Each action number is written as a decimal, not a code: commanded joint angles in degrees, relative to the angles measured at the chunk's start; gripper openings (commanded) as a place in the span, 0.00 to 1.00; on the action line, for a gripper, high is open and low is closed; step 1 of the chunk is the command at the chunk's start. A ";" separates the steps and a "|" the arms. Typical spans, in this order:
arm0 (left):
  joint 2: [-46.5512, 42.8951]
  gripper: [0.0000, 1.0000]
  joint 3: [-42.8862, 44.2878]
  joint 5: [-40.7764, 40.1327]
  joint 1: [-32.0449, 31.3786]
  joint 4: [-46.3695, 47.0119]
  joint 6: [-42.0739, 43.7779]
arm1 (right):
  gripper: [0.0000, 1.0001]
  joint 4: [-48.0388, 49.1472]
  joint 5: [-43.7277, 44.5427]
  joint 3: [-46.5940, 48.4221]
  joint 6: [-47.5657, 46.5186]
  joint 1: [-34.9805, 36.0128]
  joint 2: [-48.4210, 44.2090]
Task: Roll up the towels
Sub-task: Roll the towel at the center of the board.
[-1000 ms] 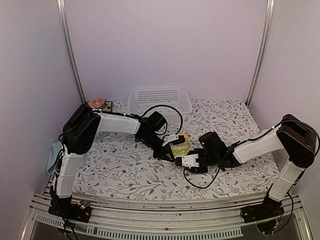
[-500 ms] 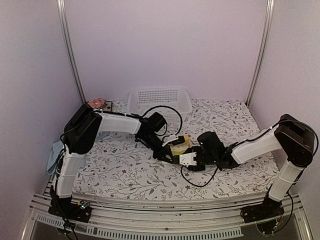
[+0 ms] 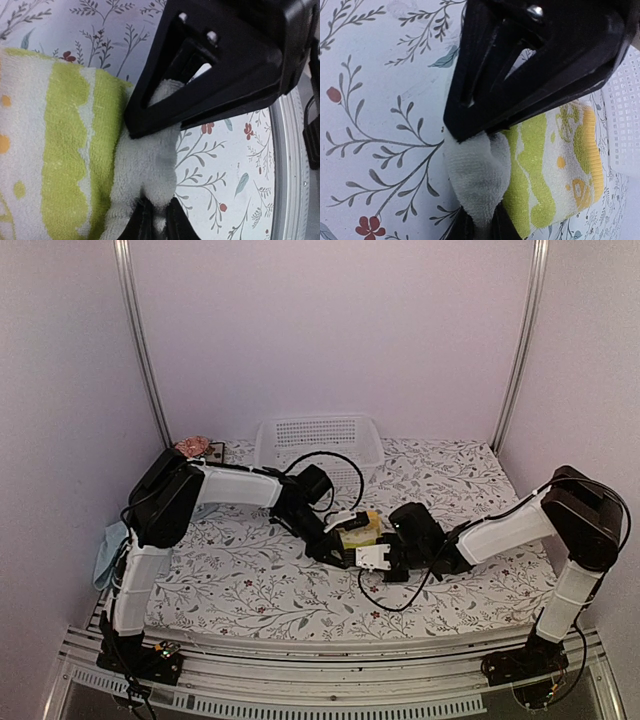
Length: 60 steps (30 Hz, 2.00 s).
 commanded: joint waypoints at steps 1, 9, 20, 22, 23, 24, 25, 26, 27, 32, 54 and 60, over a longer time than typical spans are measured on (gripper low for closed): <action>2.45 0.16 -1.94 -4.00 0.54 -4.74 -0.05 | 0.07 -4.51 -1.34 2.43 3.99 0.30 1.87; -6.36 0.26 -9.85 -11.89 0.60 3.78 -1.11 | 0.05 -10.82 -5.68 3.93 8.63 -0.79 1.33; -17.10 0.28 -22.68 -18.96 0.57 16.60 -2.33 | 0.05 -20.33 -13.66 10.35 12.75 -4.12 3.39; -20.03 0.28 -26.44 -19.76 0.43 20.30 -2.32 | 0.05 -22.43 -15.00 11.79 13.89 -4.80 4.03; -21.94 0.28 -28.26 -20.58 0.29 22.29 -2.15 | 0.05 -23.31 -15.79 12.51 14.59 -5.23 4.38; -23.84 0.28 -29.80 -21.25 0.04 24.11 -1.63 | 0.05 -24.41 -16.71 13.25 15.46 -5.76 4.80; -25.16 0.28 -31.33 -22.27 -0.54 25.99 -1.21 | 0.05 -25.36 -17.62 13.96 15.99 -6.19 5.14; -26.21 0.28 -32.81 -23.61 -0.99 27.78 -0.70 | 0.05 -26.22 -18.59 14.56 16.63 -6.61 5.44; -27.33 0.28 -34.15 -24.91 -1.47 29.33 0.17 | 0.05 -27.05 -19.34 15.20 17.14 -7.00 5.81; -29.51 0.28 -38.64 -30.26 -4.03 35.76 3.52 | 0.06 -31.59 -23.52 19.02 20.54 -8.64 8.97; -26.97 0.29 -44.49 -39.15 -11.63 55.93 17.68 | 0.08 -41.90 -36.93 29.90 28.44 -15.39 18.34; -23.46 0.30 -41.37 -39.34 -11.93 52.50 19.11 | 0.08 -42.17 -36.76 30.18 28.74 -15.98 18.52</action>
